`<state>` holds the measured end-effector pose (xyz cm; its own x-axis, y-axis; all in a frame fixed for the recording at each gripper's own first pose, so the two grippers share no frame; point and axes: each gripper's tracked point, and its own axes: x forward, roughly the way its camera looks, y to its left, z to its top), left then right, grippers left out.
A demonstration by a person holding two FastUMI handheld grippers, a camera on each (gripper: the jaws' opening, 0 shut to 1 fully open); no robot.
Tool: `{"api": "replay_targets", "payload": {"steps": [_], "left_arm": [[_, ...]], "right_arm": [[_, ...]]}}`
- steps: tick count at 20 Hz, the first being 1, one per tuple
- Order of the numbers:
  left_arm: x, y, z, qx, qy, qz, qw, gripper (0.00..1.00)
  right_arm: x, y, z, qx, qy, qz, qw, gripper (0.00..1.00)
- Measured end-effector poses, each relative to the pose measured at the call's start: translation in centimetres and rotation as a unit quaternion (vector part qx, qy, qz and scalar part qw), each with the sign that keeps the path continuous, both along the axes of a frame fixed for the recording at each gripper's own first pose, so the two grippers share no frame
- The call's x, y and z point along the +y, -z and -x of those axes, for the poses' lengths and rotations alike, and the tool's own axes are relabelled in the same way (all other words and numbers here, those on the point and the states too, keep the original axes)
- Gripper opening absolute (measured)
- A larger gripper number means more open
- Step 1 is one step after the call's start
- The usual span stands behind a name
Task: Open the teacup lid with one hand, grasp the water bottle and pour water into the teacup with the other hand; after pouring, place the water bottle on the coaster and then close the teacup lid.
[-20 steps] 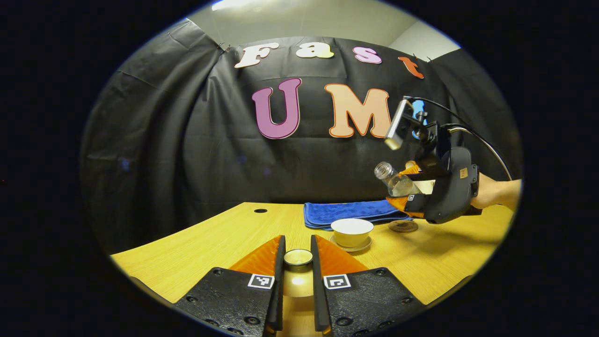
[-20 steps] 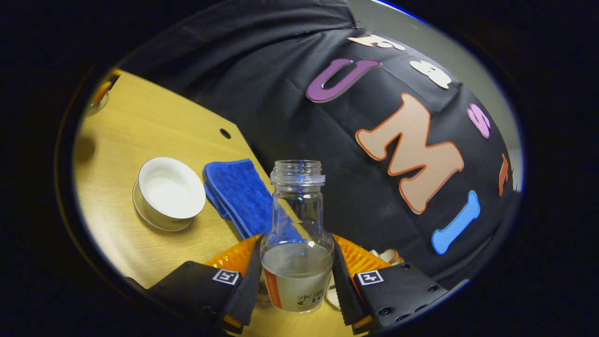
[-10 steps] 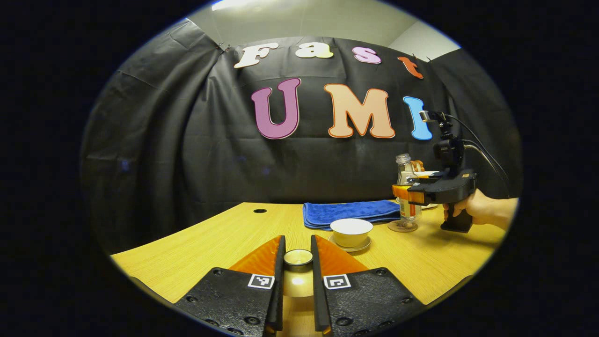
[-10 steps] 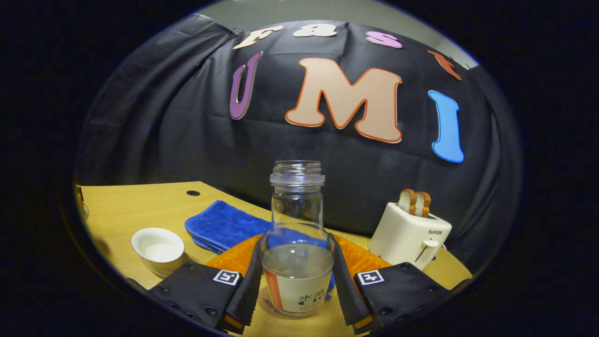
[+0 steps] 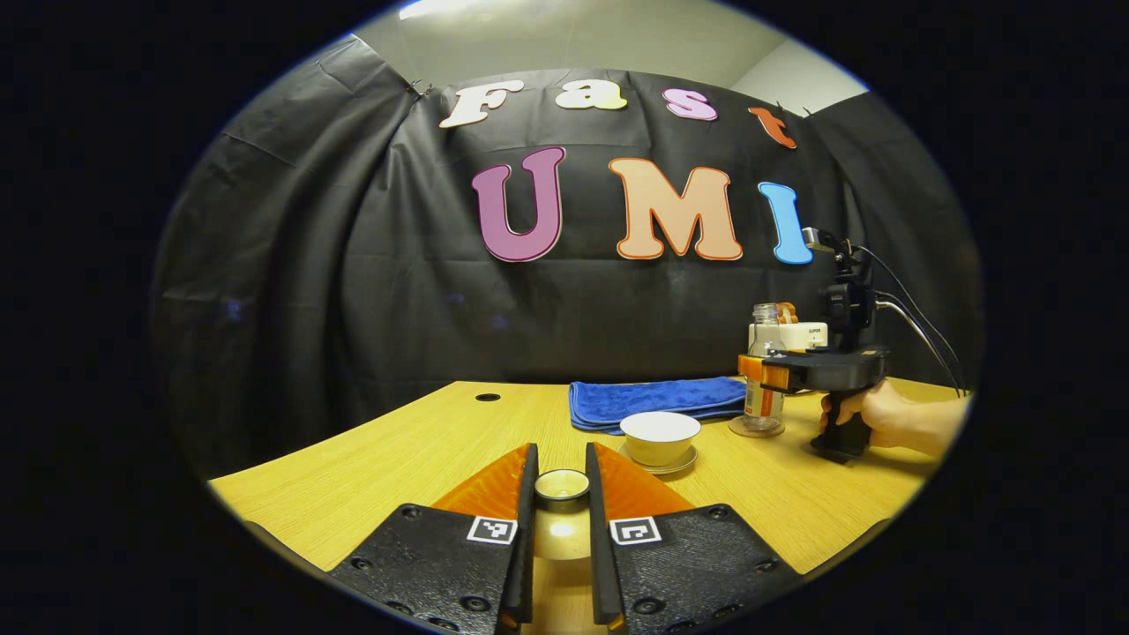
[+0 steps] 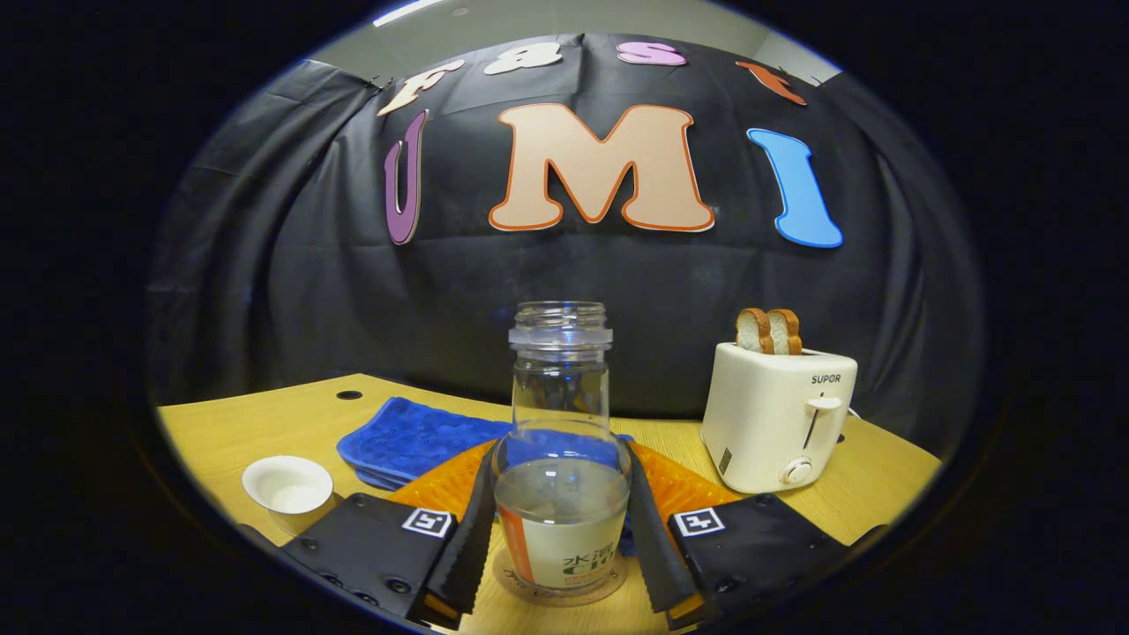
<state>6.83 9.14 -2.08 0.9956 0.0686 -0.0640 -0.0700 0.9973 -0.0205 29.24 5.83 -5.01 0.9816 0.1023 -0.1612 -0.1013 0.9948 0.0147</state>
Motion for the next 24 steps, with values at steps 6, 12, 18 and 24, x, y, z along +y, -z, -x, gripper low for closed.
{"api": "replay_targets", "payload": {"steps": [6,12,18,24], "left_arm": [[0.0,0.0,0.1,0.000,0.000,0.000,1.000,0.24],[0.1,0.0,0.1,0.000,-0.001,0.000,1.000,0.24],[0.1,0.0,0.1,0.000,-0.001,-0.001,1.000,0.24],[0.2,0.1,0.0,0.001,-0.003,0.000,1.000,0.24]], "right_arm": [[-0.5,0.1,0.1,-0.011,0.011,-0.026,1.000,0.76],[-0.4,-0.1,0.3,-0.029,0.013,-0.026,0.999,0.76],[-0.6,0.4,0.2,-0.019,0.020,-0.025,0.999,0.81],[-0.6,0.2,1.0,-0.019,0.021,-0.022,0.999,0.84]]}}
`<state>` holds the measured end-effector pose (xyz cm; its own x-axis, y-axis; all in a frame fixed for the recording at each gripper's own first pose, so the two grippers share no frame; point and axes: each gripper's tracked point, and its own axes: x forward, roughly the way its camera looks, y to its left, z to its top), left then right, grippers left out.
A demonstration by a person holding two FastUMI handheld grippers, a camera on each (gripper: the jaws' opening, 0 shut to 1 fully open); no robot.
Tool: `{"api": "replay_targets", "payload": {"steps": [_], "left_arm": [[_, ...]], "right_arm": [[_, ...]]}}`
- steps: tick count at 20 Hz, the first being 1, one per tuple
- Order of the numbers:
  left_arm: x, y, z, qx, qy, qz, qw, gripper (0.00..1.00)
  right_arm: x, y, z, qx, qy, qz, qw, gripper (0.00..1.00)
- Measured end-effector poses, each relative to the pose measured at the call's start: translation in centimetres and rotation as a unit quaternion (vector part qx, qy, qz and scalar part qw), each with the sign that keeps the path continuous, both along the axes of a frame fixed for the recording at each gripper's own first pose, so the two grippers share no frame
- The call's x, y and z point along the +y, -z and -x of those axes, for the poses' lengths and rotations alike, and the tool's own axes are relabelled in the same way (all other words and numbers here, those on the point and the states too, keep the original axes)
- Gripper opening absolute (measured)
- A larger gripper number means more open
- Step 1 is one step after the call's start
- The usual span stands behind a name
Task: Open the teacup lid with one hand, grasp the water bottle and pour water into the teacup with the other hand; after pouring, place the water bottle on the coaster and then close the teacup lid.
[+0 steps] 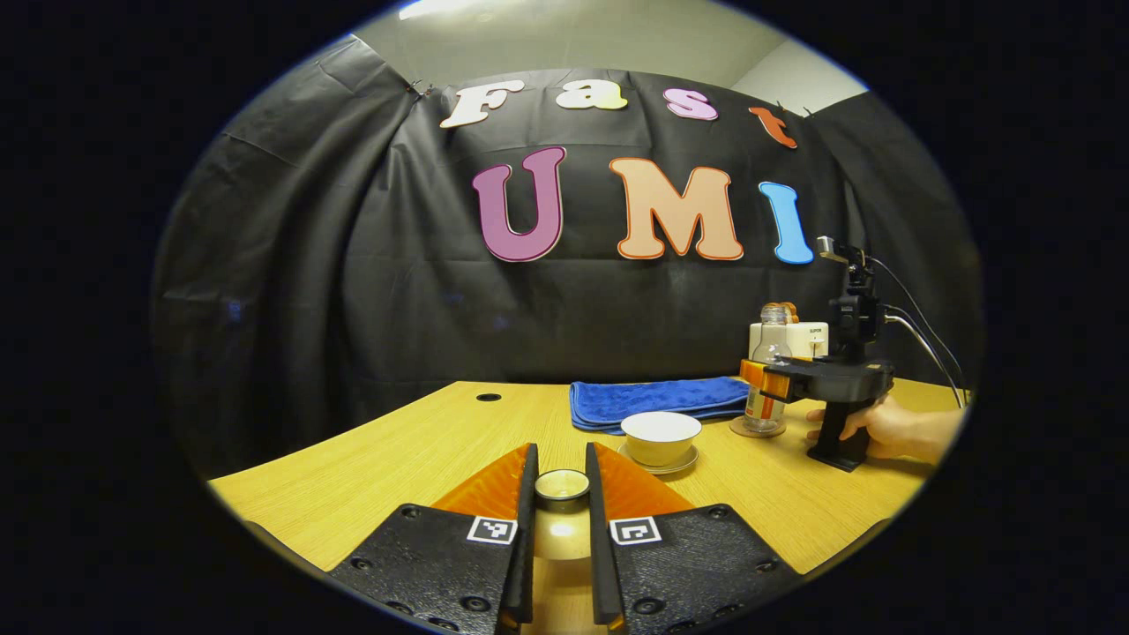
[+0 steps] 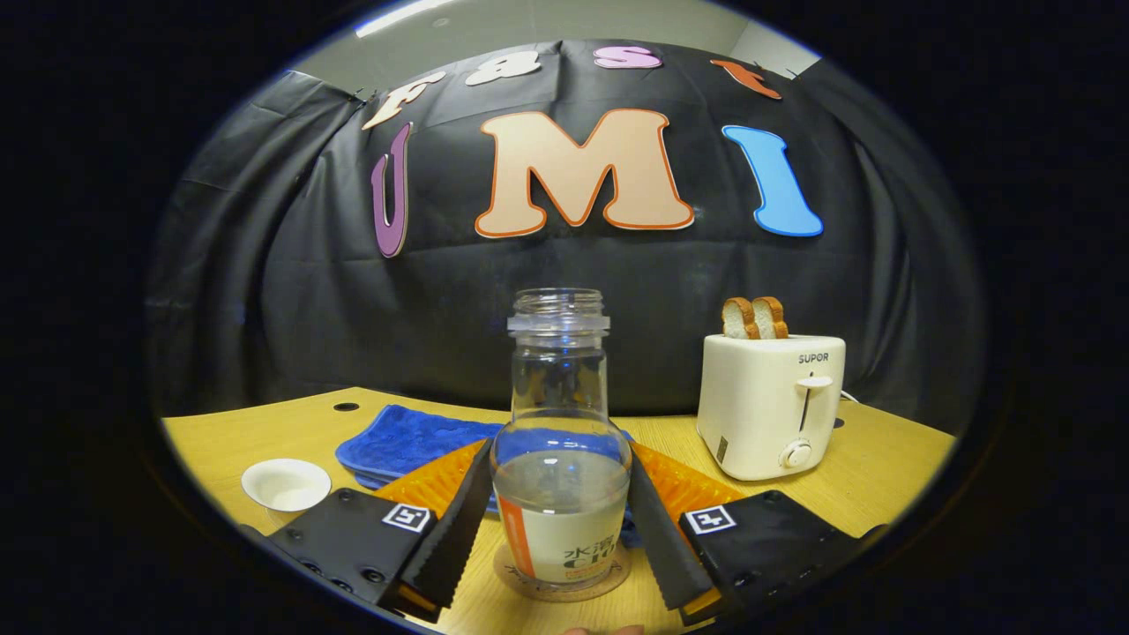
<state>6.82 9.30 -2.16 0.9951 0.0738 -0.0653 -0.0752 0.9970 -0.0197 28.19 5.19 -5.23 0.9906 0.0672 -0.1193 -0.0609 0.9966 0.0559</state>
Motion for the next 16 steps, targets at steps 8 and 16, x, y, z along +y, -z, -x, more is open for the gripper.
{"api": "replay_targets", "payload": {"steps": [8,16], "left_arm": [[-1.9,0.0,-1.4,-0.001,0.030,0.005,1.000,0.24],[-5.4,0.5,-6.6,0.001,0.097,0.007,0.995,0.24]], "right_arm": [[-1.1,-0.8,4.7,-0.002,0.000,0.000,1.000,0.88],[-4.9,-2.0,12.0,-0.006,-0.002,-0.001,1.000,0.88]]}}
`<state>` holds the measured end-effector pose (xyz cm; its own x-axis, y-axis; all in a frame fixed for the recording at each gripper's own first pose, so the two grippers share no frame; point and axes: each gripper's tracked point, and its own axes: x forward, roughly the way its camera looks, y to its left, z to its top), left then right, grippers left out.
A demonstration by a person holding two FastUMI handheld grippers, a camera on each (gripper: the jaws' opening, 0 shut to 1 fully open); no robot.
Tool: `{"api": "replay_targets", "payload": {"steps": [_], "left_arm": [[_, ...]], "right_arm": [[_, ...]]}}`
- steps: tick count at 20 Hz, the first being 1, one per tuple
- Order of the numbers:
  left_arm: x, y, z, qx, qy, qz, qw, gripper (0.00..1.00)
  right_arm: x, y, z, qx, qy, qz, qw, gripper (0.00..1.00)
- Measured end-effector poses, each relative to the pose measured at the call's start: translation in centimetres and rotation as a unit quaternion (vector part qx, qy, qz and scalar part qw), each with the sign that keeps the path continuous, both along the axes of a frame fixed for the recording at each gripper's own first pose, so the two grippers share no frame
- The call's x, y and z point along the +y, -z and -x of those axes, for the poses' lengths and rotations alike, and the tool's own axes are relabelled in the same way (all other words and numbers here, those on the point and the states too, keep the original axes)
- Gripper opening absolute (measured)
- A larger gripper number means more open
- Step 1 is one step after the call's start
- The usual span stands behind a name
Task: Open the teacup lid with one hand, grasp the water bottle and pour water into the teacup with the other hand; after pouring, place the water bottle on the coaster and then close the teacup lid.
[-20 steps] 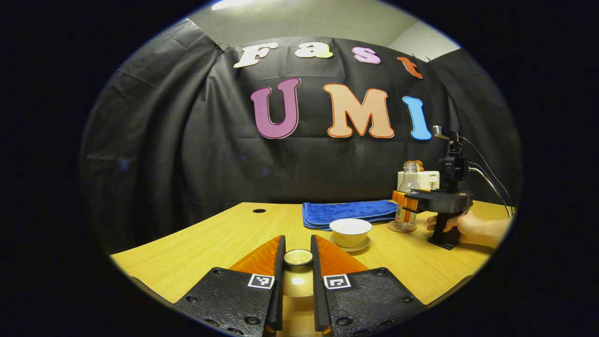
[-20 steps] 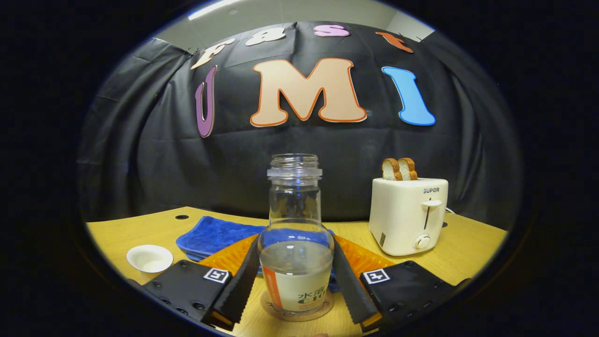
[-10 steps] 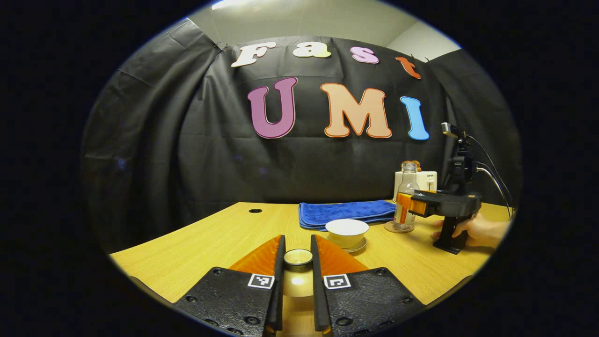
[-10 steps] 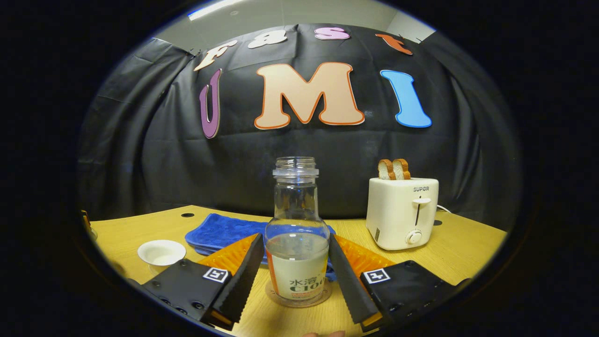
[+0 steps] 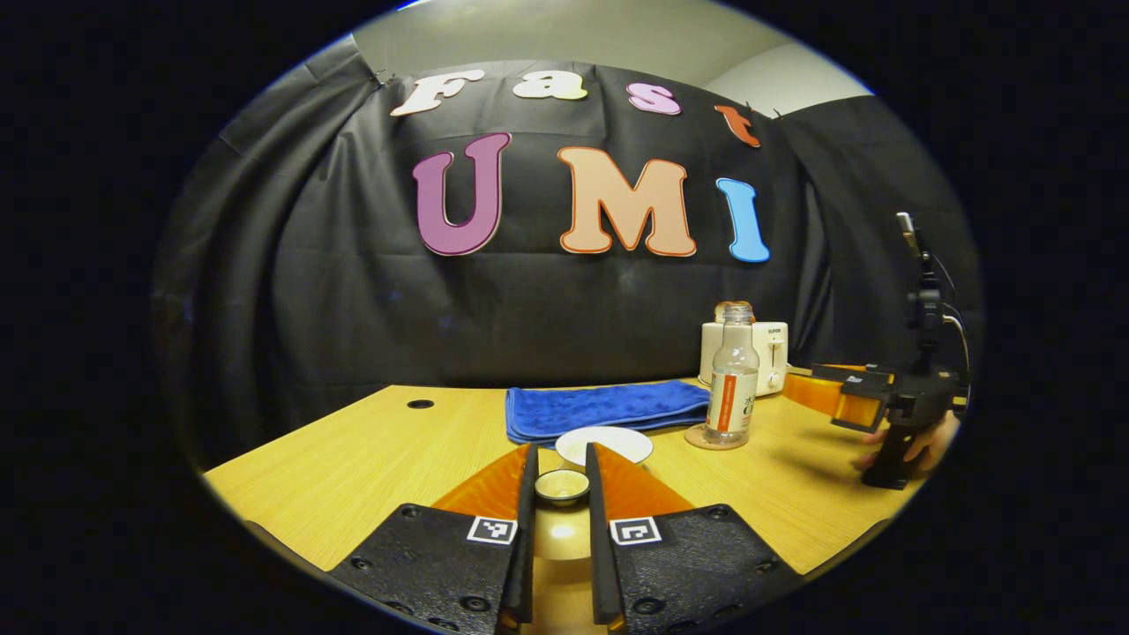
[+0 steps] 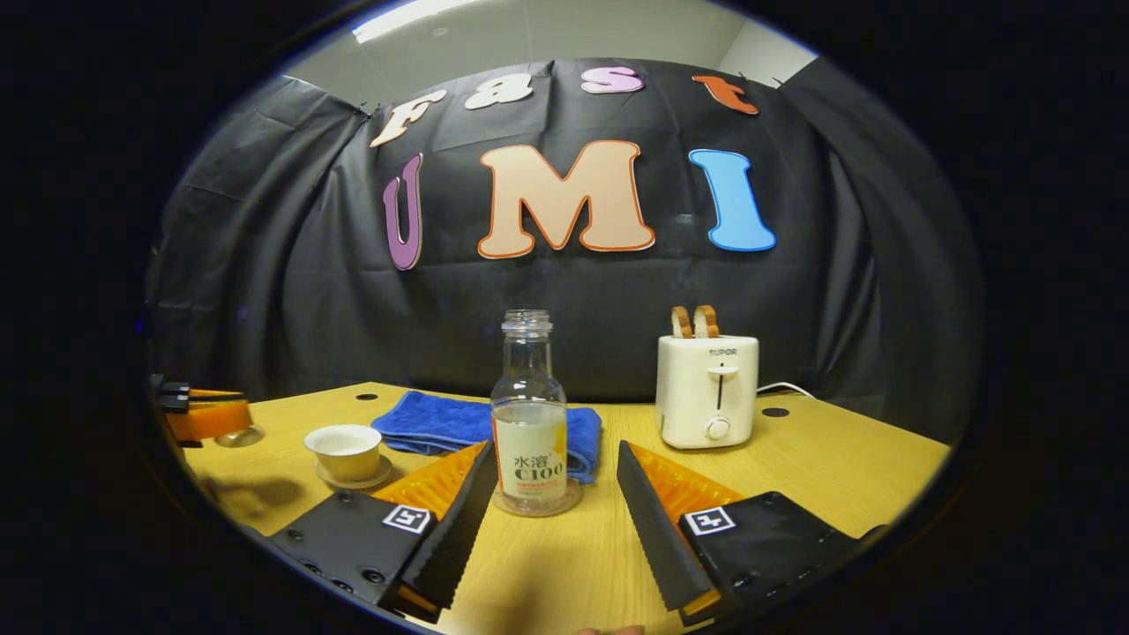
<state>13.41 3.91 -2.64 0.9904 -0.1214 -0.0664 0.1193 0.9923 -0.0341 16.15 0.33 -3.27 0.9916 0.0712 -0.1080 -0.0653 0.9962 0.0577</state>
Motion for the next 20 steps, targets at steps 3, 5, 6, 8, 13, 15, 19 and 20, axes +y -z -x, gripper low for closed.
{"api": "replay_targets", "payload": {"steps": [3,5,6,8,13,15,19,20], "left_arm": [[-1.3,0.0,-2.1,-0.002,0.019,0.001,1.000,0.24],[-1.7,0.0,-3.5,0.000,0.021,0.001,1.000,0.24],[-1.9,0.1,-4.2,0.000,0.020,0.001,1.000,0.24],[-2.5,0.3,-5.5,0.003,0.019,-0.006,1.000,0.24],[-3.5,1.0,-8.2,0.018,0.018,-0.027,0.999,0.23],[-3.8,1.4,-8.9,0.031,0.019,-0.036,0.999,0.24],[-4.0,2.1,-9.7,0.054,0.019,-0.046,0.997,0.24],[-4.1,2.4,-9.8,0.061,0.020,-0.051,0.997,0.24]], "right_arm": [[-1.4,-0.2,1.7,-0.001,0.001,0.000,1.000,0.88],[-1.9,-0.3,2.5,-0.001,-0.002,-0.001,1.000,0.83],[-2.0,-0.3,2.9,-0.001,-0.003,-0.001,1.000,0.88],[-2.4,-0.5,3.6,-0.001,-0.003,0.000,1.000,0.88],[-3.0,-0.6,4.9,-0.002,-0.004,-0.001,1.000,0.88],[-3.0,-0.6,5.2,-0.002,-0.003,-0.001,1.000,0.83],[-2.8,-0.6,5.3,-0.001,-0.009,-0.002,1.000,0.83],[-2.8,-0.6,5.3,-0.001,-0.010,-0.002,1.000,0.88]]}}
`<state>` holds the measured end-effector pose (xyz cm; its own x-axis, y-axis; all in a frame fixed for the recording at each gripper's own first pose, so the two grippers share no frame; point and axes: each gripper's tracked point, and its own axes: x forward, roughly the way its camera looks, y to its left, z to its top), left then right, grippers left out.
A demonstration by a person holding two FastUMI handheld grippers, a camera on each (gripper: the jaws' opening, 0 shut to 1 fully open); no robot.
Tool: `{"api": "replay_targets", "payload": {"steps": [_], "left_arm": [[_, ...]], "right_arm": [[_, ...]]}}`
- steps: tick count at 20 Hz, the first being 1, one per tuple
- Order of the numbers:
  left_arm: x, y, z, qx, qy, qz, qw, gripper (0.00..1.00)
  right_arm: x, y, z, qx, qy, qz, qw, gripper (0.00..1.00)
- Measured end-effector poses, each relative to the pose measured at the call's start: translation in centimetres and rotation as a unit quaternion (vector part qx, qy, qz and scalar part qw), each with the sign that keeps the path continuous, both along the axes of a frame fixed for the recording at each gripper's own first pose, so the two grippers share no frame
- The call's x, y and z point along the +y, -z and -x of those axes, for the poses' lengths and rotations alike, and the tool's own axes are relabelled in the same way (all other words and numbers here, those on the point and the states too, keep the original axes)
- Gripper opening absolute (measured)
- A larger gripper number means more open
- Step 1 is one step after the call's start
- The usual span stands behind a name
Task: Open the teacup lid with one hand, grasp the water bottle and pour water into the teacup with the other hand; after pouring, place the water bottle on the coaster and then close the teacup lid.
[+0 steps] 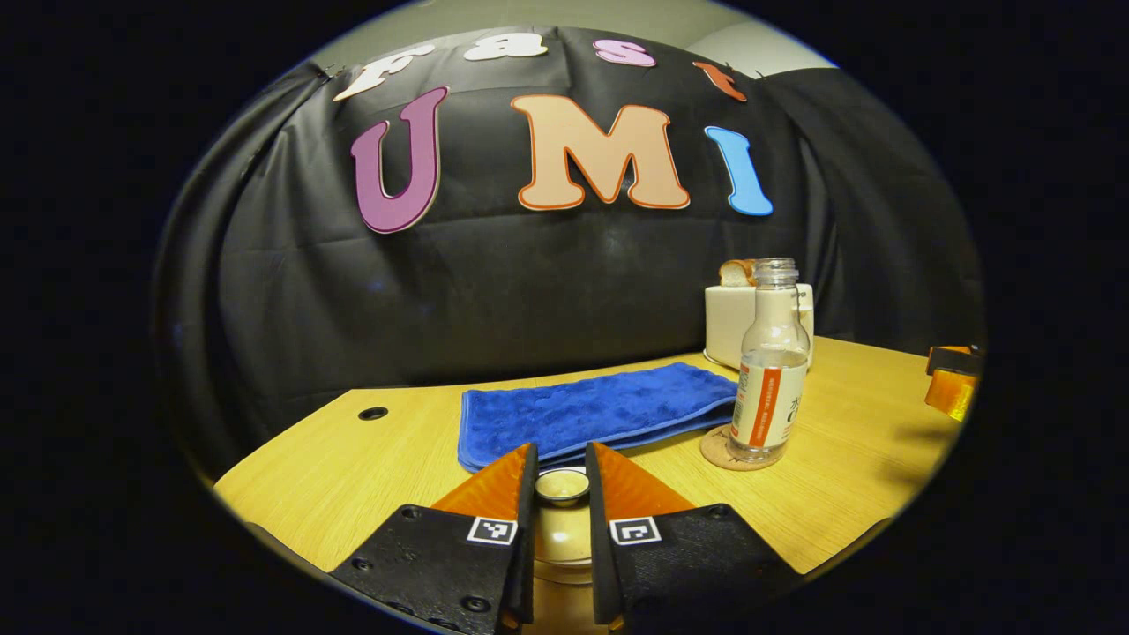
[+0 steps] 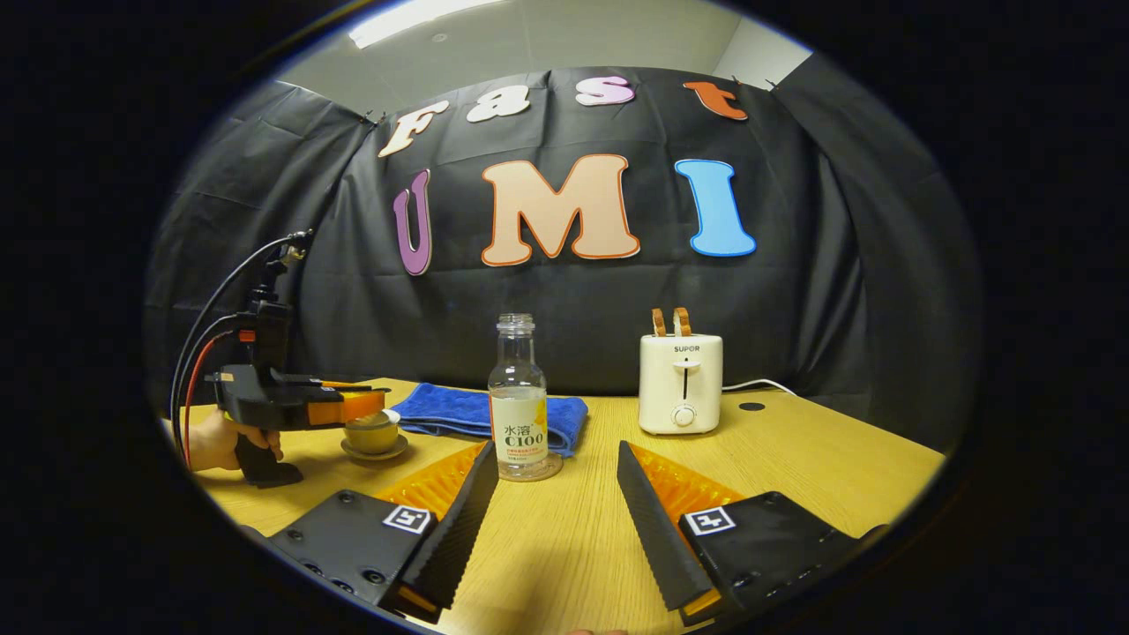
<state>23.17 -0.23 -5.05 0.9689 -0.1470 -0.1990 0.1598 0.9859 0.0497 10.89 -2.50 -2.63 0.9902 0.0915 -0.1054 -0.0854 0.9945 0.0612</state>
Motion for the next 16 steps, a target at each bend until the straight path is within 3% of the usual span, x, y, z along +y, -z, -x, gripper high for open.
{"api": "replay_targets", "payload": {"steps": [2,3,9,10,12,13,15,16], "left_arm": [[-0.25,0.22,-0.11,0.008,0.002,-0.008,1.000,0.23],[-0.28,0.24,-0.17,0.010,0.002,-0.011,1.000,0.24],[-0.28,0.23,-0.12,0.012,0.001,-0.012,1.000,0.24],[-0.14,0.23,-0.10,0.009,-0.001,-0.010,1.000,0.25],[0.25,0.03,0.05,0.005,-0.009,-0.005,1.000,0.27],[0.48,-0.19,0.18,0.000,-0.013,-0.002,1.000,0.35],[0.56,-0.48,0.28,-0.009,-0.017,0.007,1.000,0.50],[0.64,-0.53,0.38,-0.012,-0.018,0.010,1.000,0.57]], "right_arm": [[0.04,-0.07,0.00,0.000,-0.001,0.000,1.000,0.92],[0.08,0.02,0.07,0.000,-0.001,0.000,1.000,0.88],[0.12,0.04,0.03,0.000,-0.004,-0.001,1.000,0.88],[0.10,0.00,0.02,0.000,-0.004,-0.001,1.000,0.83],[0.13,-0.02,0.05,0.000,-0.004,-0.001,1.000,0.88],[0.13,0.04,0.04,0.000,-0.004,-0.001,1.000,0.83],[0.07,0.05,0.03,0.000,-0.003,-0.001,1.000,0.88],[0.04,0.00,0.02,0.000,-0.002,0.000,1.000,0.84]]}}
